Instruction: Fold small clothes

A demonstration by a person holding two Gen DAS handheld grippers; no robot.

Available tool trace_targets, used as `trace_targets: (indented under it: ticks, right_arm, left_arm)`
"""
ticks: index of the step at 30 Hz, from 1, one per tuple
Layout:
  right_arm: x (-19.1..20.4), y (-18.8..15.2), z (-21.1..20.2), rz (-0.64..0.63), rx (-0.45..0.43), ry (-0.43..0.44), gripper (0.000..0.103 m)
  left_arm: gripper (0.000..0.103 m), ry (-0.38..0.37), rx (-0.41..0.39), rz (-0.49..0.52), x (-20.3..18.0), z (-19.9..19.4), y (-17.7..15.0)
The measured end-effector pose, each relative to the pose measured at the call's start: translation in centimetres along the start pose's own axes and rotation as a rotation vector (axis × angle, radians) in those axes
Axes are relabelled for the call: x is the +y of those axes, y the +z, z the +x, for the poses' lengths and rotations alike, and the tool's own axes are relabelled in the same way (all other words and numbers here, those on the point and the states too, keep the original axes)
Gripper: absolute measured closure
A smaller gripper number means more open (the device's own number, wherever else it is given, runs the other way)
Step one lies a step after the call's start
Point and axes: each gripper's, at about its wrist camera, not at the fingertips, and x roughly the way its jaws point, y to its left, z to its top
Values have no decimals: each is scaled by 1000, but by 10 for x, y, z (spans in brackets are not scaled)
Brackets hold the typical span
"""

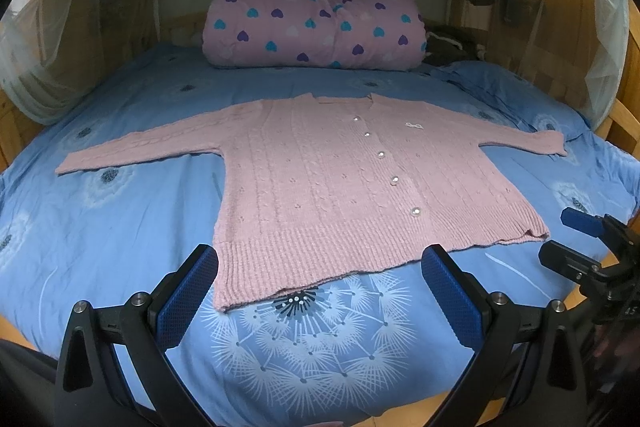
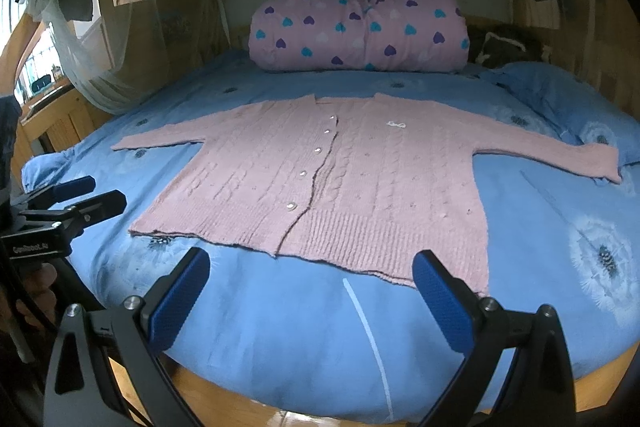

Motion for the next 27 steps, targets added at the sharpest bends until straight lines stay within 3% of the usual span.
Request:
trace_targets:
  ticks: [27]
  right_arm:
    - [1, 3, 2, -8, 9, 9, 0]
  left_arm:
    - [4, -2, -2, 0, 0, -2, -1]
